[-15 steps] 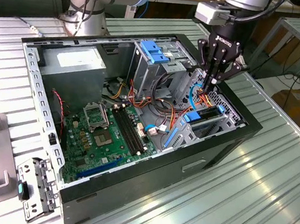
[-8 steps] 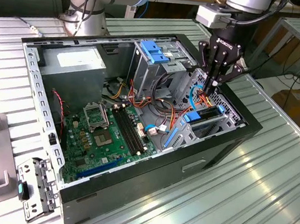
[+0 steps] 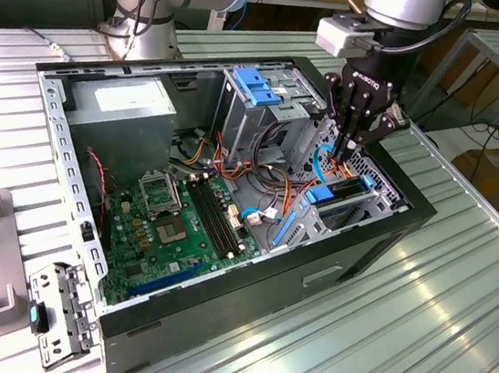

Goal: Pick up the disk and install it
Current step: 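Insert the second disk wire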

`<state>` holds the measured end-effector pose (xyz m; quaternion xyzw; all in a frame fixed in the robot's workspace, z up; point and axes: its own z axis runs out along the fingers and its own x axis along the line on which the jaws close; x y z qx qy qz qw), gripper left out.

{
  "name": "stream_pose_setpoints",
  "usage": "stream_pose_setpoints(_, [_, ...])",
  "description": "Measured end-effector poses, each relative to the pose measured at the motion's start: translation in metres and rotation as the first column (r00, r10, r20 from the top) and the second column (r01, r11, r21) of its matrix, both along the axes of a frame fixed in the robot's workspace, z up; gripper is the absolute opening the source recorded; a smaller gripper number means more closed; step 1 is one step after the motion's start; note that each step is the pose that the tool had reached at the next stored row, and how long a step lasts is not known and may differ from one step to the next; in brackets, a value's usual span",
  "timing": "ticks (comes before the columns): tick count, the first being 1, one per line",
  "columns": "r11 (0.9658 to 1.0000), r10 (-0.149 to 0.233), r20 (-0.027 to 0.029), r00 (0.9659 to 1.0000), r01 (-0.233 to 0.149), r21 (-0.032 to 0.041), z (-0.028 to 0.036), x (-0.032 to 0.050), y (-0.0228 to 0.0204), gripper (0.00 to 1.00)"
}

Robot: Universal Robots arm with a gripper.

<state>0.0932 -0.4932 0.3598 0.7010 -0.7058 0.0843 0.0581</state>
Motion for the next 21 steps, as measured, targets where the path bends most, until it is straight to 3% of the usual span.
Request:
stream_pose_setpoints(1, [1.0,0.0,0.0016,1.0,0.0,0.0002,-0.0006,-0.0008,-0.0009,0.16])
stream_pose_setpoints(3, [1.0,0.001,0.006,1.0,-0.001,0.0088,-0.0019,-0.0029,-0.0041,0.16])
stream_pose_setpoints(6, [0.9997,0.001,0.0118,0.9999,-0.002,0.026,-0.0034,-0.005,-0.0088,0.16])
stream_pose_setpoints(21, [0.9996,0.001,0.0125,0.9999,-0.002,0.0269,-0.0039,-0.0052,-0.0091,0.16])
